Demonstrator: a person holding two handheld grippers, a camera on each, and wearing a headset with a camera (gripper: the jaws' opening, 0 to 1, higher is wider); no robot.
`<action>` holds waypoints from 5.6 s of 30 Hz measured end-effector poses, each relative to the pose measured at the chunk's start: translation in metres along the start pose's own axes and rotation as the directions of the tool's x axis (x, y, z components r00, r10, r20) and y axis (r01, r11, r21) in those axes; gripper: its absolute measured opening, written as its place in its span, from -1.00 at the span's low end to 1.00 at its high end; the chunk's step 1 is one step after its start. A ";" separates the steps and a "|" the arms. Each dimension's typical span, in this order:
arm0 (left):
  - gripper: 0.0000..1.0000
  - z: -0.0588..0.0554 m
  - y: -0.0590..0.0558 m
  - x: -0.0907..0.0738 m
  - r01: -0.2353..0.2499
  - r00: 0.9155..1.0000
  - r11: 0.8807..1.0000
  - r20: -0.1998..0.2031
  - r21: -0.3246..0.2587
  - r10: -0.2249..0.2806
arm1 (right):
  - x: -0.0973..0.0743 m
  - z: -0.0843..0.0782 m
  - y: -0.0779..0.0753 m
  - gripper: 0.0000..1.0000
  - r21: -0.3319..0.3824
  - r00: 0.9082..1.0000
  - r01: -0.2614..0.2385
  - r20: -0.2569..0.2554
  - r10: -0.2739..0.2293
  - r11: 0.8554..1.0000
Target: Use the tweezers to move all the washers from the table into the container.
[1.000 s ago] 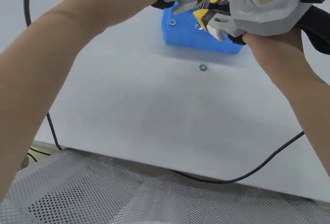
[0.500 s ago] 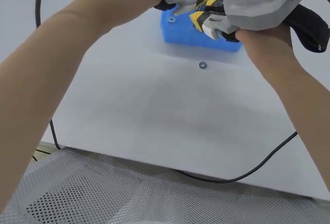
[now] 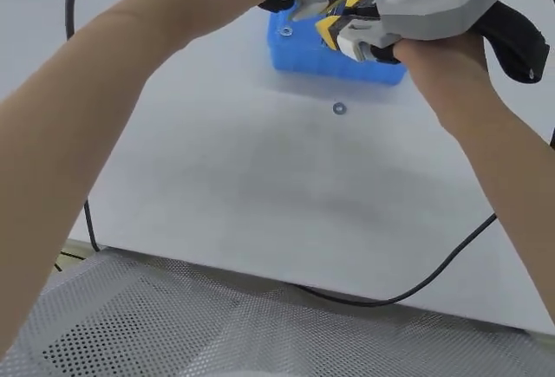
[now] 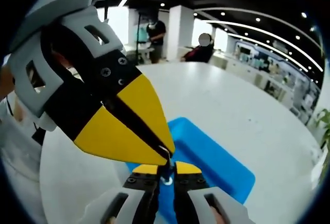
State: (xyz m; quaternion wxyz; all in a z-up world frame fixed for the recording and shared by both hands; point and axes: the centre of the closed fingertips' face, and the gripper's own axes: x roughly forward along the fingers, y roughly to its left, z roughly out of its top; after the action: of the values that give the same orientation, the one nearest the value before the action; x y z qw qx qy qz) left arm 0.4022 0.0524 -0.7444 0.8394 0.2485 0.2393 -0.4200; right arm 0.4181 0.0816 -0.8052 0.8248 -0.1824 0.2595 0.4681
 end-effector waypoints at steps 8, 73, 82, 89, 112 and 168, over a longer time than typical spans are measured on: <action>-1.00 0.009 -0.011 -0.018 -0.023 0.999 1.000 0.049 -0.020 0.024 | -0.018 0.009 0.008 -0.82 0.057 0.997 -0.015 0.079 0.010 0.998; -1.00 -0.011 -0.069 -0.021 0.125 0.992 0.990 -0.023 -0.064 -0.126 | -0.043 -0.043 0.057 -0.80 0.183 0.995 -0.091 0.049 0.083 0.979; -1.00 -0.004 -0.081 -0.017 0.154 0.987 0.988 -0.054 -0.010 -0.155 | -0.046 -0.050 0.058 -0.88 0.095 0.997 -0.073 -0.006 0.074 0.993; -1.00 -0.001 -0.090 -0.015 0.176 0.981 0.983 -0.086 0.053 -0.171 | -0.050 -0.054 0.057 -0.91 0.020 0.998 -0.034 -0.047 0.035 0.999; -1.00 0.042 -0.080 -0.054 0.073 0.997 0.990 -0.022 0.124 -0.071 | -0.082 -0.004 0.052 -0.91 -0.157 1.000 0.012 -0.002 -0.012 0.988; -1.00 0.013 -0.016 0.017 0.065 0.997 0.995 -0.053 0.073 -0.061 | -0.018 -0.026 -0.010 -0.85 -0.048 0.991 0.012 -0.132 -0.018 0.999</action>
State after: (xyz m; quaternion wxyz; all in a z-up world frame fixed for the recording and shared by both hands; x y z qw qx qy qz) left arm 0.4004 0.0259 -0.7491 0.8095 0.2829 0.2524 -0.4484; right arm 0.4126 0.0501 -0.8140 0.8048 -0.2343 0.3012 0.4546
